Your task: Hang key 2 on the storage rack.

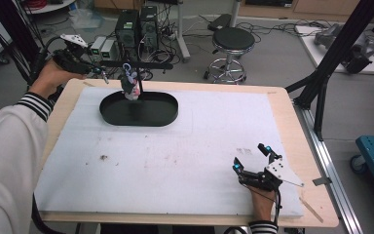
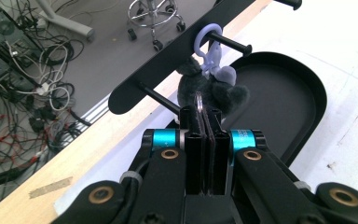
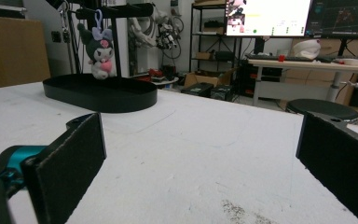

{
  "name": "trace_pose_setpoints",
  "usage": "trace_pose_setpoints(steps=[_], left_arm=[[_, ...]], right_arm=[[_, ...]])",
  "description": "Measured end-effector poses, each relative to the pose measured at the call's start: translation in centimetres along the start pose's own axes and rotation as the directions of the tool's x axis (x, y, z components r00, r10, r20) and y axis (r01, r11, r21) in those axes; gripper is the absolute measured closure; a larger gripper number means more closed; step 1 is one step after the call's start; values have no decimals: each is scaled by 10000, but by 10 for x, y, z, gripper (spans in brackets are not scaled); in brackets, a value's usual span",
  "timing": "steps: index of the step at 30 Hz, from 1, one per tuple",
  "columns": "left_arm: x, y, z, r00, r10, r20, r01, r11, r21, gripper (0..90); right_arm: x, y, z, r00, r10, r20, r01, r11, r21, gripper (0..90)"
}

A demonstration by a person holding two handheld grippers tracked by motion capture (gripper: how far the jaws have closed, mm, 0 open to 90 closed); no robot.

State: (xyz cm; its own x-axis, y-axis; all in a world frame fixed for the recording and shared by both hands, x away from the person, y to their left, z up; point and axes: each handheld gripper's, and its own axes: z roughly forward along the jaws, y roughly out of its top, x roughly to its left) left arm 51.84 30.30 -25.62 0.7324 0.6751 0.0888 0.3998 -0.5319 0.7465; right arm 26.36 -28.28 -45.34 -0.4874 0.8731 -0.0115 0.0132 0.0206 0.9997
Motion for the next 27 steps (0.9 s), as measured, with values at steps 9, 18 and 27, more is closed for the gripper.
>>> trace_pose_setpoints(steps=[9,18,27], left_arm=[[4,-1,1,9998,-137,151,139,9998,-135,879],[9,-2,4,9996,-224,165,226,9996,-140,879],[11,6,6,10000,37,-86,-36,9999,141,880]], right_arm=[[0,0,0,10000,13,-4,-13,10000,3,6],[0,0,0,10000,-4,-2,4,10000,-11,6],[0,0,0,10000,24,2,-24,10000,1,6]])
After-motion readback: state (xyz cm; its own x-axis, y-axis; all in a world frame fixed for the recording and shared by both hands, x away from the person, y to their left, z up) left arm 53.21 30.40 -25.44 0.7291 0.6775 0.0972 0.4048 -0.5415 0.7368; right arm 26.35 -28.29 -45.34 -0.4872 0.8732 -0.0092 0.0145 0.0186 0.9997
